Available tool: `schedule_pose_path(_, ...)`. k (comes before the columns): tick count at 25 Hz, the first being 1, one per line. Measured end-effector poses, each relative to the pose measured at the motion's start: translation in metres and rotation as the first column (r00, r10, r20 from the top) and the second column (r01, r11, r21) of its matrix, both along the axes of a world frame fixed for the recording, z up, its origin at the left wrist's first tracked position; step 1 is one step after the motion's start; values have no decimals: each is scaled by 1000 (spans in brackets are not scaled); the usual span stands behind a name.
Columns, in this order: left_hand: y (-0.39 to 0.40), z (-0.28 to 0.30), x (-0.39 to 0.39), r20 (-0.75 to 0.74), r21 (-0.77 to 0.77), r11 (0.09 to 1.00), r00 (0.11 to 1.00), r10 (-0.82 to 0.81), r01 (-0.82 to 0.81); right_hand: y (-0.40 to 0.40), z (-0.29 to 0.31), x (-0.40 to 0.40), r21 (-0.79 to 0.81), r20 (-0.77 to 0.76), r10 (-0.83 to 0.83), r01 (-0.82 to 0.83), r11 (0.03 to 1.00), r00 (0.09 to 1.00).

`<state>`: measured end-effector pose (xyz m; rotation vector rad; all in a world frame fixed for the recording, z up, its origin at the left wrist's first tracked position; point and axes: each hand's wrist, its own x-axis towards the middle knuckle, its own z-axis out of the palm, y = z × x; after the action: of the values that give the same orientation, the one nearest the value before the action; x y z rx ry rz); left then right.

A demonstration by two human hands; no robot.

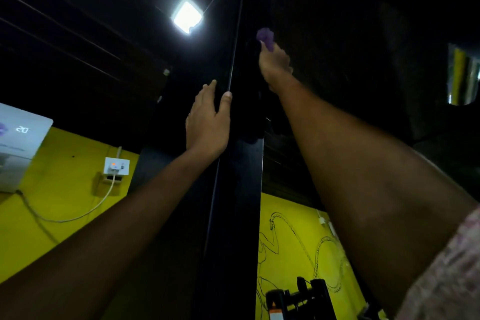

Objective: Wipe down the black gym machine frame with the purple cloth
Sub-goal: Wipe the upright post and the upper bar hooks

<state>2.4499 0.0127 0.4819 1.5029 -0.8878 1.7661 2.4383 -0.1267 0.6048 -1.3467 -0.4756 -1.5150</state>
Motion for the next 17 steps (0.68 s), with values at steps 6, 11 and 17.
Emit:
schedule_pose_path(6,3,-5,1,25,-131,945,954,-299,299,31,-72,-1,-42,67,-125,128,991,990)
schedule_pose_path(11,7,-15,2,0,-69,962,964,-265,265,38,-125,11,-141,320,-204,259,955,925)
schedule_pose_path(17,12,-42,7,9,21,985,985,-173,173,47,-119,0,-17,40,-122,123,992,992)
